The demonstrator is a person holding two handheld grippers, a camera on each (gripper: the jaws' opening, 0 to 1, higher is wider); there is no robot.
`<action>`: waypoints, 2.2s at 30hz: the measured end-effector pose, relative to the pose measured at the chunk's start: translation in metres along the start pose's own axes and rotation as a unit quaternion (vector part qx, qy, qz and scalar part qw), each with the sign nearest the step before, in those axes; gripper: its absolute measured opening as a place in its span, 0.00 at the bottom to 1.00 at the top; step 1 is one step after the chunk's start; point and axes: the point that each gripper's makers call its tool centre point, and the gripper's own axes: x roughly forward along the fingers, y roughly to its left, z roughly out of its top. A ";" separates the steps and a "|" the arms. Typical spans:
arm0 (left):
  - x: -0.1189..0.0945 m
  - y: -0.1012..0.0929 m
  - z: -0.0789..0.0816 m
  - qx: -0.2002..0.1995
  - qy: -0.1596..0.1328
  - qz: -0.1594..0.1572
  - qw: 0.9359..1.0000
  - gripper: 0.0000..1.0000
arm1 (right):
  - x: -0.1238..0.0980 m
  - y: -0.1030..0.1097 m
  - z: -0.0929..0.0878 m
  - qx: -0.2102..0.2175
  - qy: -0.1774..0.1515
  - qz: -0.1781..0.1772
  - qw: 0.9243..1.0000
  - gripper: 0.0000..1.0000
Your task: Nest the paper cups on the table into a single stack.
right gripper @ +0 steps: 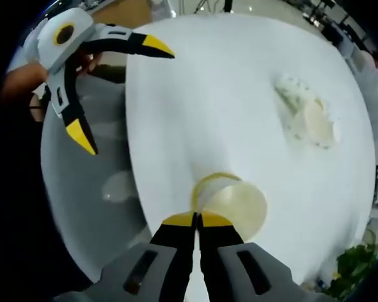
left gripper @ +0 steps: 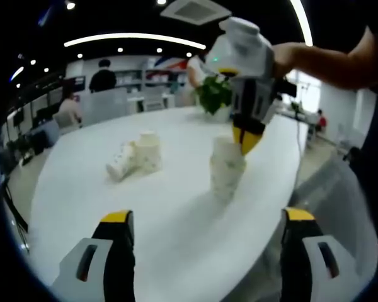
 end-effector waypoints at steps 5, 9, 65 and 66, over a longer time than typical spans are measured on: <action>0.001 -0.001 0.000 0.001 0.003 -0.002 1.000 0.95 | 0.007 -0.001 0.002 0.004 -0.005 0.000 1.000 0.00; 0.001 -0.001 -0.001 0.000 0.002 -0.001 1.000 0.94 | 0.011 0.002 0.002 0.006 -0.014 0.002 1.000 0.00; 0.001 0.009 0.009 -0.022 -0.031 0.007 0.999 0.98 | -0.058 -0.031 -0.072 0.119 -0.434 -0.062 0.891 0.65; 0.002 0.010 0.009 -0.022 -0.033 0.007 0.999 0.98 | -0.058 -0.032 -0.076 0.128 -0.446 -0.066 0.883 0.66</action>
